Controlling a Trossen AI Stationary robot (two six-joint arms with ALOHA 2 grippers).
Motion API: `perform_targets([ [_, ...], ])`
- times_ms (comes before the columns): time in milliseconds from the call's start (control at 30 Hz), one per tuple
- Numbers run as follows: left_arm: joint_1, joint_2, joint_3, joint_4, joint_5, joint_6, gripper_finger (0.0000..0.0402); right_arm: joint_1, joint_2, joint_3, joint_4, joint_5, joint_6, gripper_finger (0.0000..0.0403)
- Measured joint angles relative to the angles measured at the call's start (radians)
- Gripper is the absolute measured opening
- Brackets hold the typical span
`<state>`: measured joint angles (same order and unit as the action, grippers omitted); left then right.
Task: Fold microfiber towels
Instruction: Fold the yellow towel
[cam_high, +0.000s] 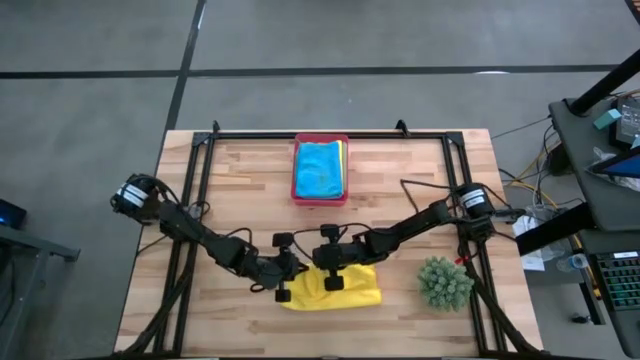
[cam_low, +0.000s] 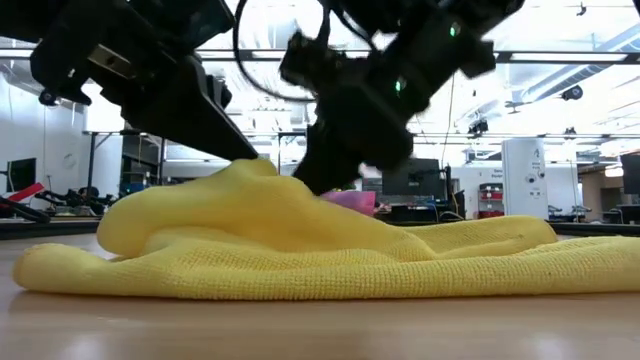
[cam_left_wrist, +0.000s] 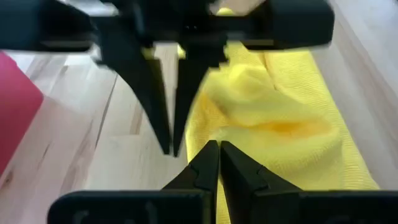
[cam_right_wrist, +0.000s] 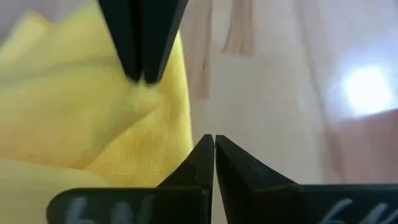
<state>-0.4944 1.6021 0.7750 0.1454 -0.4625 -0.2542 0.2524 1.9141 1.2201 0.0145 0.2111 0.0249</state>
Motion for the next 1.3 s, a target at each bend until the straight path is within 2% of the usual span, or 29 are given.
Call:
perform_targets([
  [300, -0.011, -0.003, 0.000, -0.016, -0.023, 0.001, 0.0000, -0.004, -0.090, -0.028, -0.011, -0.011, 0.008, 0.0023],
  [500, -0.012, -0.006, 0.000, -0.025, -0.045, 0.001, 0.0000, -0.009, -0.105, -0.036, 0.006, -0.246, 0.110, 0.0092],
  [700, -0.014, -0.015, 0.000, -0.023, -0.046, 0.000, 0.0000, -0.009, -0.097, -0.048, 0.043, -0.264, 0.159, 0.0175],
  [800, -0.015, -0.018, 0.004, -0.028, -0.050, 0.004, 0.0000, -0.012, -0.097, -0.049, 0.089, -0.260, 0.195, 0.0193],
  [1067, -0.016, -0.023, 0.021, -0.025, -0.054, 0.027, 0.0000, -0.032, -0.097, -0.061, 0.101, -0.238, 0.256, 0.0165],
  [1300, -0.016, -0.026, 0.028, -0.026, -0.069, 0.027, 0.0000, -0.031, -0.097, -0.095, 0.218, -0.288, 0.256, 0.0139],
])
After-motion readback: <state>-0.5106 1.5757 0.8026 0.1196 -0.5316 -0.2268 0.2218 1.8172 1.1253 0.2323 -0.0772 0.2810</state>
